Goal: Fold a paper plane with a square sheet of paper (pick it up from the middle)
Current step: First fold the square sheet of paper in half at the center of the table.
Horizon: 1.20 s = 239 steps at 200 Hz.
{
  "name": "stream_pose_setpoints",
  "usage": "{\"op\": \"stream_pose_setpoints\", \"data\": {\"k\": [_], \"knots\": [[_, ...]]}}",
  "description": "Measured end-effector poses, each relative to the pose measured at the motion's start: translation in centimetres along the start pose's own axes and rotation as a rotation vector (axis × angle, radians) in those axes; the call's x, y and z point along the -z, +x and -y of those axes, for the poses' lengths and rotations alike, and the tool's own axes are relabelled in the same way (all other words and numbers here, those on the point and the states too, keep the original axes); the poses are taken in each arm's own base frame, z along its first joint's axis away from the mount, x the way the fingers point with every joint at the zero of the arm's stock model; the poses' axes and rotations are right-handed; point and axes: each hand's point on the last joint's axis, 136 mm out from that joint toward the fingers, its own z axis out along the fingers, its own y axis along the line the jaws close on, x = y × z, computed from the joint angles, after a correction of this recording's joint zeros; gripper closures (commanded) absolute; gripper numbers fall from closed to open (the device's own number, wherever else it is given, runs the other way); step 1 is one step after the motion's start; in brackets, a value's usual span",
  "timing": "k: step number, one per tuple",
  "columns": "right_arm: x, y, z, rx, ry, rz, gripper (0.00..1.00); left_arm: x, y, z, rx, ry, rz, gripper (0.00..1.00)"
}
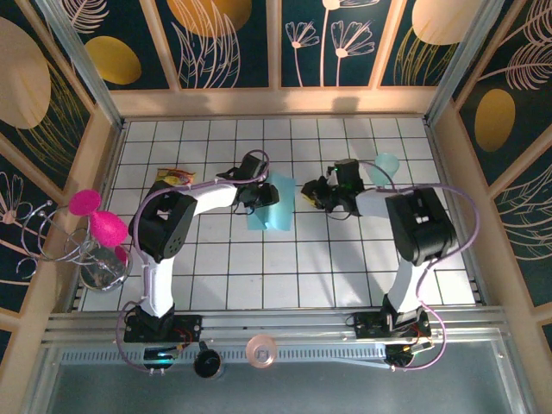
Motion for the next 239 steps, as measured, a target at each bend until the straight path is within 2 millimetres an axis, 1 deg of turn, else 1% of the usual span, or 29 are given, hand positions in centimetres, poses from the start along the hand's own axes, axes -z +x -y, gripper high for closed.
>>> {"op": "stream_pose_setpoints", "data": {"k": [17,36,56,79,93,107,123,143,159,189,211,239], "knots": [[2.0,-1.3,-1.4,0.041,-0.028,0.067,0.69,0.8,-0.2,0.1,-0.015,0.006,0.008,0.67],[3.9,-2.1,-2.7,0.083,-0.064,0.125,0.62,2.6,-0.9,1.5,-0.036,0.052,0.031,0.67],[5.1,-2.1,-3.6,0.122,-0.108,0.154,0.53,5.6,-1.9,4.1,-0.056,0.153,0.069,0.67],[5.5,-1.5,-4.5,0.143,-0.172,0.141,0.43,9.3,-3.3,7.7,-0.08,0.313,0.123,0.67],[5.6,-1.0,-5.3,0.152,-0.228,0.126,0.4,11.2,-3.7,9.5,-0.086,0.408,0.142,0.67],[5.9,-0.6,-6.2,0.162,-0.284,0.111,0.38,12.5,-3.9,10.9,-0.083,0.495,0.146,0.67],[6.3,-0.1,-7.2,0.178,-0.349,0.092,0.37,13.0,-3.8,11.5,-0.072,0.559,0.135,0.67],[6.4,0.3,-8.4,0.195,-0.408,0.071,0.37,12.8,-3.1,11.4,-0.045,0.593,0.099,0.67],[6.3,0.9,-9.1,0.211,-0.439,0.052,0.38,12.8,-2.9,11.4,-0.035,0.608,0.088,0.67],[5.9,1.5,-9.2,0.219,-0.454,0.022,0.4,12.9,-2.8,11.7,-0.023,0.635,0.075,0.68],[5.5,1.5,-8.9,0.21,-0.449,0.011,0.47,12.7,-2.7,11.7,-0.016,0.639,0.07,0.68],[5.1,1.9,-8.7,0.2,-0.447,-0.009,0.53,12.3,-2.7,11.5,-0.008,0.637,0.066,0.69]]}}
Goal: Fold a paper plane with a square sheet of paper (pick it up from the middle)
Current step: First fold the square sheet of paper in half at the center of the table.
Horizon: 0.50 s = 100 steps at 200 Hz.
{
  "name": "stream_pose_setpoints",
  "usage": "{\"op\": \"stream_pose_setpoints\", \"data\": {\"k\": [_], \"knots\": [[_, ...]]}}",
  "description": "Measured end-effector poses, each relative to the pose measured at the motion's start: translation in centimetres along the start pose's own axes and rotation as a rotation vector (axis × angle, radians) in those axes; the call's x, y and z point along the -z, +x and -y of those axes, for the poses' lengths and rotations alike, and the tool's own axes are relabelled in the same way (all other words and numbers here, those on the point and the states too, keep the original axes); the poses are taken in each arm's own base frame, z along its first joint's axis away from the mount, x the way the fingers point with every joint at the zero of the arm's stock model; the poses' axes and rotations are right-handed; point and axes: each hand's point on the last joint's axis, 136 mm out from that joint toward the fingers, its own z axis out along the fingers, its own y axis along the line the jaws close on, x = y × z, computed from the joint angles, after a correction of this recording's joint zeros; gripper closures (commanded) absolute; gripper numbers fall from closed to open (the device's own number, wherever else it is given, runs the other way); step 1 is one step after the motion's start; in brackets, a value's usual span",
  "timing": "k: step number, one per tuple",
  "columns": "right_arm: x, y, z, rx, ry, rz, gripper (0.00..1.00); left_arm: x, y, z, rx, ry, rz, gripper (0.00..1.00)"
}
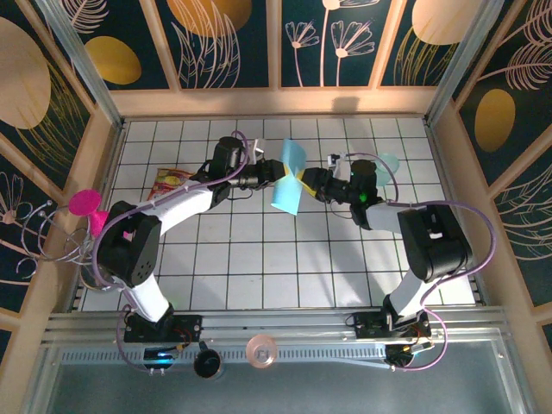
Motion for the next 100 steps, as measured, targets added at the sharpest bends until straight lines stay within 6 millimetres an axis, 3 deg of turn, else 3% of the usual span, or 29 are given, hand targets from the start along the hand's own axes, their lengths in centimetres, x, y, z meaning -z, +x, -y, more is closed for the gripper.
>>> {"op": "stream_pose_setpoints", "data": {"k": [38,54,100], "knots": [[-0.1,0.1,0.0,0.001,0.0,-0.005,0.56,-0.4,0.2,-1.3,0.019,-0.033,-0.002,0.69],[-0.1,0.1,0.4,-0.001,0.021,-0.004,0.51,-0.4,0.2,-2.1,0.024,-0.063,0.006,0.7],[0.1,-1.0,4.5,-0.016,0.245,0.054,0.52,-0.9,0.8,-5.8,0.045,-0.171,0.017,0.7]]}}
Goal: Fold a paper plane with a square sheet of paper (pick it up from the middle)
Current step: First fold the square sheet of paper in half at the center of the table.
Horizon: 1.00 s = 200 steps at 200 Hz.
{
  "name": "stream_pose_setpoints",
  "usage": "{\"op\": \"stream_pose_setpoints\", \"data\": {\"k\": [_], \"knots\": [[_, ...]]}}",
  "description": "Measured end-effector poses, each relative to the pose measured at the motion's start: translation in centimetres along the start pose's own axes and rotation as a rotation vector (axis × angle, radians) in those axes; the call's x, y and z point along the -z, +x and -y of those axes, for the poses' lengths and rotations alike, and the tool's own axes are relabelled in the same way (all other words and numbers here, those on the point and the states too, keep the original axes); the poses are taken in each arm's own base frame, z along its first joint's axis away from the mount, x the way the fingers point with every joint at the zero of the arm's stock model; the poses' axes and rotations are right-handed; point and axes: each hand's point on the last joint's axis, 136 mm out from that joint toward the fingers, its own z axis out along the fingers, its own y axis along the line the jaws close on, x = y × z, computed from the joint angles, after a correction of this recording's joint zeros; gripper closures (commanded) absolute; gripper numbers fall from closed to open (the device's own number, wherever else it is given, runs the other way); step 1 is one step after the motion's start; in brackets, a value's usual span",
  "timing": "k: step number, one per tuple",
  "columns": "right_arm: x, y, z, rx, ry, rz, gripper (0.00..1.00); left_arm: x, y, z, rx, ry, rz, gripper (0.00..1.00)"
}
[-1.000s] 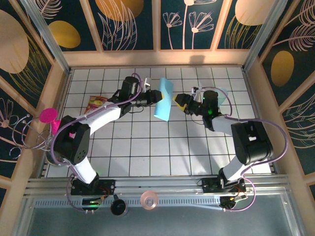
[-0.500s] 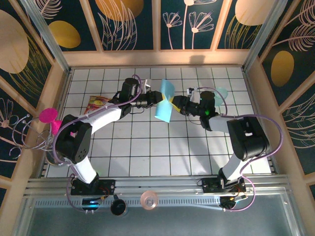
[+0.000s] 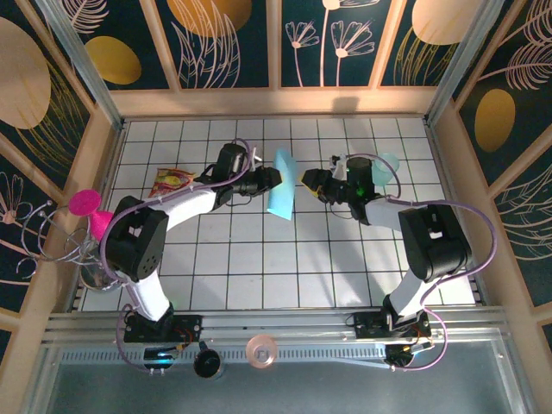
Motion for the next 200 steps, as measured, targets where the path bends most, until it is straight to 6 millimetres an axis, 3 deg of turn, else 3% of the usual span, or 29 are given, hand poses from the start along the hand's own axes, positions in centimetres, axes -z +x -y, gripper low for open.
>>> {"op": "stream_pose_setpoints", "data": {"k": [35,70,102,152,200], "knots": [[0.1,0.4,2.6,0.0,0.131,0.006,0.56,-1.5,1.5,-4.2,0.038,-0.1,-0.028,0.71],[-0.9,1.5,1.9,0.032,0.153,-0.028,0.63,-1.7,2.4,-6.9,0.052,-0.179,-0.026,0.71],[-3.3,2.5,0.5,0.068,0.134,-0.071,0.68,-1.5,2.5,-8.3,0.045,-0.229,-0.008,0.72],[-6.5,5.2,2.1,0.053,0.172,-0.164,0.77,-1.4,2.7,-9.7,0.034,-0.285,-0.001,0.73],[-8.2,5.5,2.8,0.044,0.197,-0.196,0.82,-1.5,3.0,-10.7,0.03,-0.317,-0.007,0.74]]}}
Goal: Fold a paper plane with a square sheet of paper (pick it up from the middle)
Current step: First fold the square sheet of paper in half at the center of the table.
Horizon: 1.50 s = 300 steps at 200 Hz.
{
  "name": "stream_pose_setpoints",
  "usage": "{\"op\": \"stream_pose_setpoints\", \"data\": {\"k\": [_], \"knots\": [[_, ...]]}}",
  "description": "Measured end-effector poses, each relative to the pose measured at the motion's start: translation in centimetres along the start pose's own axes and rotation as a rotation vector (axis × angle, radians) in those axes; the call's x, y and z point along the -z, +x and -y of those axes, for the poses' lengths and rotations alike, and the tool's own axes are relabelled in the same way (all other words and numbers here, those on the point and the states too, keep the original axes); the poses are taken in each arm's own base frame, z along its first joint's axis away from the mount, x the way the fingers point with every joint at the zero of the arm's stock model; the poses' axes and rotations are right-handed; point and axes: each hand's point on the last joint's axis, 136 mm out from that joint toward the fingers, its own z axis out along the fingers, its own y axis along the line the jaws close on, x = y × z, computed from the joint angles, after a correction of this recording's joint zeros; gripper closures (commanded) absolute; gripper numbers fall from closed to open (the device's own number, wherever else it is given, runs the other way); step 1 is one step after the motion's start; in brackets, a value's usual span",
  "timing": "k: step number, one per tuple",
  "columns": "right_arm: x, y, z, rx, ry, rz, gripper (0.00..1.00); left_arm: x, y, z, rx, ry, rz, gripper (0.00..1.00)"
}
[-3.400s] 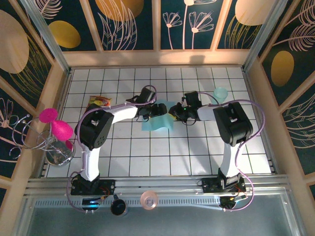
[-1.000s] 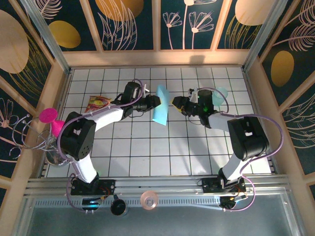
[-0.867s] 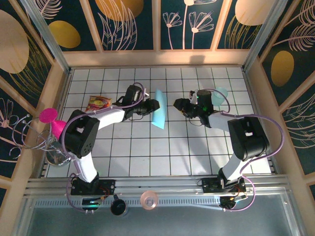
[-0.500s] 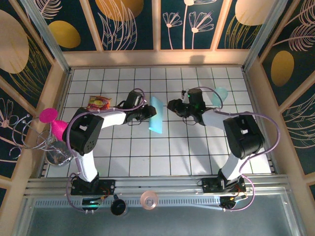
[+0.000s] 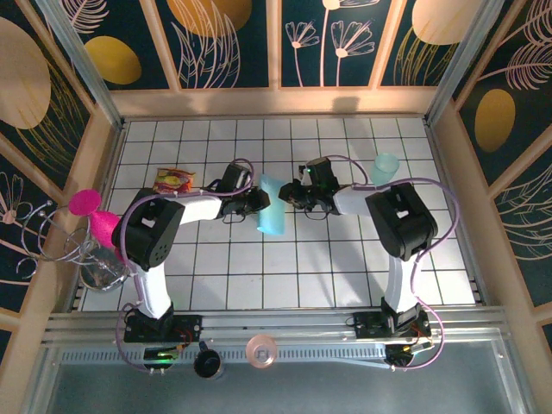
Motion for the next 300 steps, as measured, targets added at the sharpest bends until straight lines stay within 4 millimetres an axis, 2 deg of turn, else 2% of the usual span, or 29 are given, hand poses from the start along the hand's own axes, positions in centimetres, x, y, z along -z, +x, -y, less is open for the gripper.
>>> {"op": "stream_pose_setpoints", "data": {"k": [56,79,101,135,168,215,276,300], "knots": [[-1.1,1.3,2.2,-0.044,0.063,-0.056,0.82,-0.2,0.3,-0.5,0.002,-0.016,-0.01,0.72],[-1.2,1.2,2.2,-0.048,0.075,-0.06,0.82,-0.2,0.3,-0.7,-0.004,-0.026,-0.01,0.68],[-1.3,1.2,2.3,-0.055,0.088,-0.066,0.82,-0.1,0.3,-0.7,-0.012,-0.035,-0.008,0.59],[-1.3,1.2,2.4,-0.061,0.103,-0.071,0.82,1.0,-0.1,-1.2,-0.021,-0.082,0.012,0.49],[-1.3,1.2,2.4,-0.062,0.105,-0.072,0.82,2.0,-0.2,-1.1,-0.027,-0.104,0.02,0.44],[-1.3,1.2,2.4,-0.064,0.107,-0.074,0.82,2.2,0.3,-1.9,-0.031,-0.138,0.001,0.38],[-1.4,1.1,1.9,-0.063,0.087,-0.077,0.82,2.3,0.9,-1.9,-0.044,-0.145,-0.033,0.36],[-1.5,1.0,1.4,-0.055,0.065,-0.076,0.81,2.4,0.7,-1.7,-0.053,-0.145,-0.038,0.4]]}}
